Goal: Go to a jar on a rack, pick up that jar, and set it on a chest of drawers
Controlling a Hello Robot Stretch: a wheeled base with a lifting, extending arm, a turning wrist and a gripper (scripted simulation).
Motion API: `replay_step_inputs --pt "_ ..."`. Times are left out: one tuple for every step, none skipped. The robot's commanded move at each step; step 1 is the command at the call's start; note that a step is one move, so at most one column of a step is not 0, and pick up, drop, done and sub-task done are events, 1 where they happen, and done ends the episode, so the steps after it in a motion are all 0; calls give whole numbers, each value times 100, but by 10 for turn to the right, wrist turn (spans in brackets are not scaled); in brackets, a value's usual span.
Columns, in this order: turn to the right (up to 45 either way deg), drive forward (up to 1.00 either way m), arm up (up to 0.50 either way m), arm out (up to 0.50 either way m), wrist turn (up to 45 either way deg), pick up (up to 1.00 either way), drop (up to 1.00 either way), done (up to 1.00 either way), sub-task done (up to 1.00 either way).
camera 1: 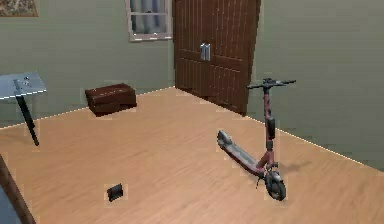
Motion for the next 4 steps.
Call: replay_step_inputs --pt "-150 0 0 0 0 0 0 0 0" --pt "0 100 0 0 0 0 0 0 0" --pt "-420 0 0 0 0 0 0 0 0" --pt "0 5 0 0 0 0 0 0 0"
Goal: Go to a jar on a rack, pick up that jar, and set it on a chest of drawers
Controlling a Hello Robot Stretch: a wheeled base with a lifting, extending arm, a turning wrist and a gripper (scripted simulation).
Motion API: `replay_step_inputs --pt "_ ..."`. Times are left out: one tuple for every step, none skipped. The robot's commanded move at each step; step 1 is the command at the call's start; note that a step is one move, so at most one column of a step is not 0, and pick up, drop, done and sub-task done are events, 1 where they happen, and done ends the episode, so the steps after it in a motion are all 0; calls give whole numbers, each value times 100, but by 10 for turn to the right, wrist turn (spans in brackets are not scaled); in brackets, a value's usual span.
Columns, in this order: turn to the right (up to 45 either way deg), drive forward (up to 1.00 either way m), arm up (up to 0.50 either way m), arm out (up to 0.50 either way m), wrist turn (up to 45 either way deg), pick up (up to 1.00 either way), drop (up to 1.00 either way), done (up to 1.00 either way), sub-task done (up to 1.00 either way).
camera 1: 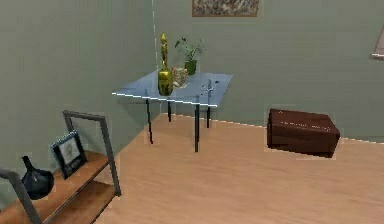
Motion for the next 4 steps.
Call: replay_step_inputs --pt "450 0 0 0 0 0 0 0 0" --pt "450 0 0 0 0 0 0 0 0" --pt "450 0 0 0 0 0 0 0 0" --pt "0 20 0 0 0 0 0 0 0"
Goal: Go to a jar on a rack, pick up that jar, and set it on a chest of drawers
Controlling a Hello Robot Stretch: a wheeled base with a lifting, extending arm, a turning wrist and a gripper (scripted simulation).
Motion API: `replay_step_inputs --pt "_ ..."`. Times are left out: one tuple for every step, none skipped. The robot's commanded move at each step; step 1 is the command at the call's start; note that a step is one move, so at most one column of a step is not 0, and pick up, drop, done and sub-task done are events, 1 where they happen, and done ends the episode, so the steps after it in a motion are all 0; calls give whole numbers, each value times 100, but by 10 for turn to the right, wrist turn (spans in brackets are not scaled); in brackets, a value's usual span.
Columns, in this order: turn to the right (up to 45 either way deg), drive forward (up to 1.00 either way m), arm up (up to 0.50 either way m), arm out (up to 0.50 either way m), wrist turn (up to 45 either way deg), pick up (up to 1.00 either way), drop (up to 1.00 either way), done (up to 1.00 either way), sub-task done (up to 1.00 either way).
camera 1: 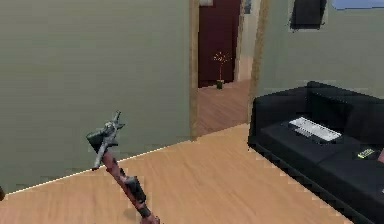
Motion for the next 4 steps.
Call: replay_step_inputs --pt "-450 0 0 0 0 0 0 0 0" --pt "-450 0 0 0 0 0 0 0 0" --pt "-330 0 0 0 0 0 0 0 0" --pt "0 20 0 0 0 0 0 0 0"
